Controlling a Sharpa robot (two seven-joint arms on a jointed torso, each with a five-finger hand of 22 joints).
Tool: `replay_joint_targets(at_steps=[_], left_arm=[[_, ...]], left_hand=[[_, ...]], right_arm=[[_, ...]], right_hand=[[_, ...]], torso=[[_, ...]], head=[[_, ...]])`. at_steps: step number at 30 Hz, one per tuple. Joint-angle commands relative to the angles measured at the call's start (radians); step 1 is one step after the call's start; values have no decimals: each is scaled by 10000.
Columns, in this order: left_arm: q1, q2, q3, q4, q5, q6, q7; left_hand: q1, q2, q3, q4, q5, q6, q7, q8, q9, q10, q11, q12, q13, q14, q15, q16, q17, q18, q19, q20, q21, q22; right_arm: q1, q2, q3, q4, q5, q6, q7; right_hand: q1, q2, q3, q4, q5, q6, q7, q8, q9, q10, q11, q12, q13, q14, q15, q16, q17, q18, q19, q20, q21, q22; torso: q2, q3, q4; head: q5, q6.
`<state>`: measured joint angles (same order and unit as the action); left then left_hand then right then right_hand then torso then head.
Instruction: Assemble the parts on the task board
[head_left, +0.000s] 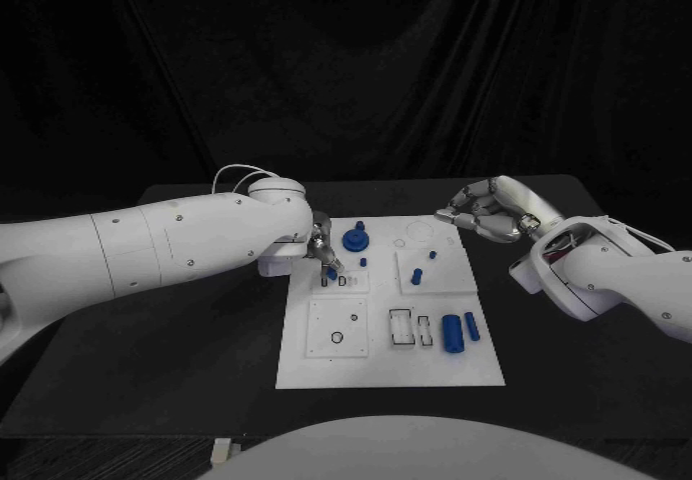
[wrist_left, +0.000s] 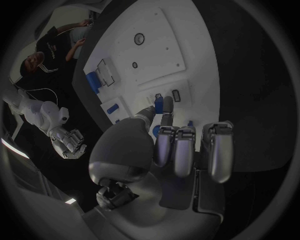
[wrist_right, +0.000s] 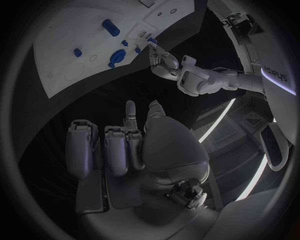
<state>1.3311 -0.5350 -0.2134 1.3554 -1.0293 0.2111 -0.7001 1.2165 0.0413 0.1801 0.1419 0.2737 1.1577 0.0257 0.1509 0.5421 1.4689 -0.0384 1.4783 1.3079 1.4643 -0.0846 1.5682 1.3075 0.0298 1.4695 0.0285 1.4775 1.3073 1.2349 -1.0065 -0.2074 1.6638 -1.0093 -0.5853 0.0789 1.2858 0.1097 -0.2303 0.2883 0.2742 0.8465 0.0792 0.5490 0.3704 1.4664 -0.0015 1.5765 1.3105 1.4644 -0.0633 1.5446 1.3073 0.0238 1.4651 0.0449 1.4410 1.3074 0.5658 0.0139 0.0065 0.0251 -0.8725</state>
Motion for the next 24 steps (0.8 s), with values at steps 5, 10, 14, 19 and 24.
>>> replay_joint_targets(at_steps=[5, 10, 14, 19, 24], left_arm=[[-30, 62, 7, -35, 59, -296, -303], [-91, 107, 6, -83, 59, -283, -302], [-138, 142, 6, -136, 59, -300, -289], [-170, 184, 5, -196, 59, -350, -268], [-186, 244, 5, -247, 59, -334, -248]], left_hand=[[-122, 44, 377, -241, -47, -35, 60, -59, 6, 545, -45, -34, 1811, 1065, -49, 26, 2633, -63, 480, -45, -23, 2323], [-138, 57, 401, -224, -55, -35, 62, -64, 7, 543, -42, -40, 1806, 1065, -48, 26, 2633, -60, 474, -43, -35, 2319], [-138, 57, 401, -224, -55, -35, 62, -64, 7, 543, -42, -40, 1806, 1065, -48, 26, 2633, -60, 474, -43, -35, 2319], [-161, 64, 420, -203, -67, -30, 65, -67, 10, 541, -38, -47, 1801, 1065, -46, 26, 2633, -59, 472, -41, -40, 2318], [-161, 64, 420, -203, -67, -30, 65, -67, 10, 541, -38, -47, 1801, 1065, -46, 26, 2633, -59, 472, -41, -40, 2318]], right_arm=[[-33, 28, 6, -3, -62, -20, -140], [-40, 41, 6, -2, -62, -20, -137], [-47, 41, 6, 6, -62, -25, -130], [-53, 44, 6, -1, -62, -31, -119], [-58, 43, 6, -2, -62, -30, -110]], right_hand=[[107, -15, -65, -9, -54, -69, -21, 62, 9, 1044, 34, -57, 2603, 886, 20, -64, 1780, 150, 277, 59, -95, 2116], [121, -13, -67, -9, -51, -75, -21, 68, 9, 1044, 33, -57, 2603, 884, 20, -69, 1770, 154, 270, 58, -108, 2112], [139, -14, -72, -9, -49, -83, -21, 76, 8, 1044, 34, -57, 2603, 878, 20, -80, 1743, 157, 263, 57, -121, 2107], [151, -14, -74, -9, -47, -89, -20, 81, 7, 1044, 33, -57, 2603, 875, 20, -84, 1732, 162, 252, 57, -141, 2100], [162, -14, -76, -9, -44, -92, -21, 86, 6, 1044, 34, -57, 2603, 868, 20, -98, 1696, 167, 242, 57, -159, 2093]], torso=[[5, -1, -5], [11, -1, -1], [5, -1, -2], [6, 0, -2], [4, -3, -1]], head=[[34, -2], [23, -2], [21, -2], [14, -2], [14, -2]])
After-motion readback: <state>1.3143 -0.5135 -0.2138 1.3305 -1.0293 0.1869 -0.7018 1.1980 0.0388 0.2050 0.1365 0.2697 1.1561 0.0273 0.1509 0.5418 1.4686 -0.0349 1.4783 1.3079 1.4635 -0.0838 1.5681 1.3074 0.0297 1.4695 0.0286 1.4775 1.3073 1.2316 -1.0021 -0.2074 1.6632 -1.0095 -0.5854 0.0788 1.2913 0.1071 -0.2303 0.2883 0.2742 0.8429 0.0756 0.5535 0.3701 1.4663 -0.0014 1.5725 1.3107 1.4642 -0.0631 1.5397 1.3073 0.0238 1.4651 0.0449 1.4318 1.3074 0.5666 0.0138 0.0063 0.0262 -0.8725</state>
